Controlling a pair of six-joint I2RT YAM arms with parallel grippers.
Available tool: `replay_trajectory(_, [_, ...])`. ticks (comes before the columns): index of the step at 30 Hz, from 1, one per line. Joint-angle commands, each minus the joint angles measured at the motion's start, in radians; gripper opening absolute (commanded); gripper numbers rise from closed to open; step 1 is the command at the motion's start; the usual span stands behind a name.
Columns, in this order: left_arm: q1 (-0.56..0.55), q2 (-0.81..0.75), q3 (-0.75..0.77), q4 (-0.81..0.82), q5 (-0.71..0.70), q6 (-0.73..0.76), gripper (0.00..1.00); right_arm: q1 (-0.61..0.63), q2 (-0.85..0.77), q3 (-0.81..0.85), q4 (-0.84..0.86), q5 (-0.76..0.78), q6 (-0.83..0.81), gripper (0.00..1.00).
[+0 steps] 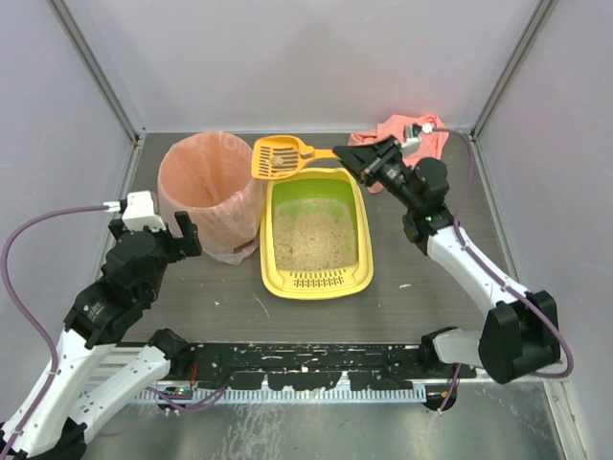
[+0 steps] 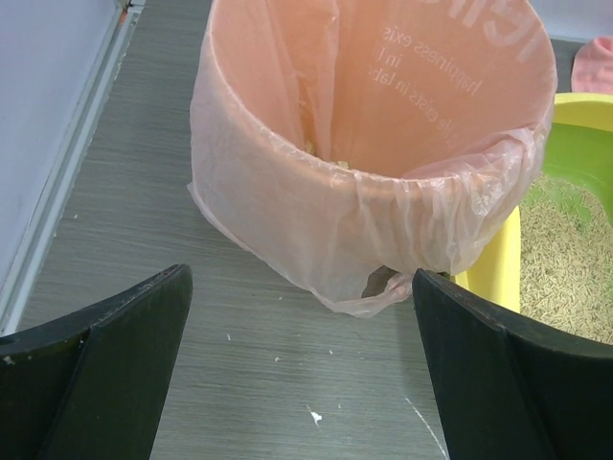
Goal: Clean the litter box
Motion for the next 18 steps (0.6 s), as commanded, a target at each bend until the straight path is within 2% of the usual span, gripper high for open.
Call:
replay_trajectory(1, [0.004,-0.046,-0.013,0.004,-0.037,-0.034,1.0,0.099,0.105,0.21,-0.048,0.104,-0.115,0.01])
replay_trajectory(10, [0.004,-0.14,-0.044,0.021,-0.08,-0.053,1.0,0.244,0.36,0.64,-0.222,0.133,-0.652,0.01])
replay_trajectory(18, [0.004,-0.145,-0.047,0.02,-0.077,-0.064,0.98,0.351,0.437,0.777,-0.254,0.108,-1.095,0.01])
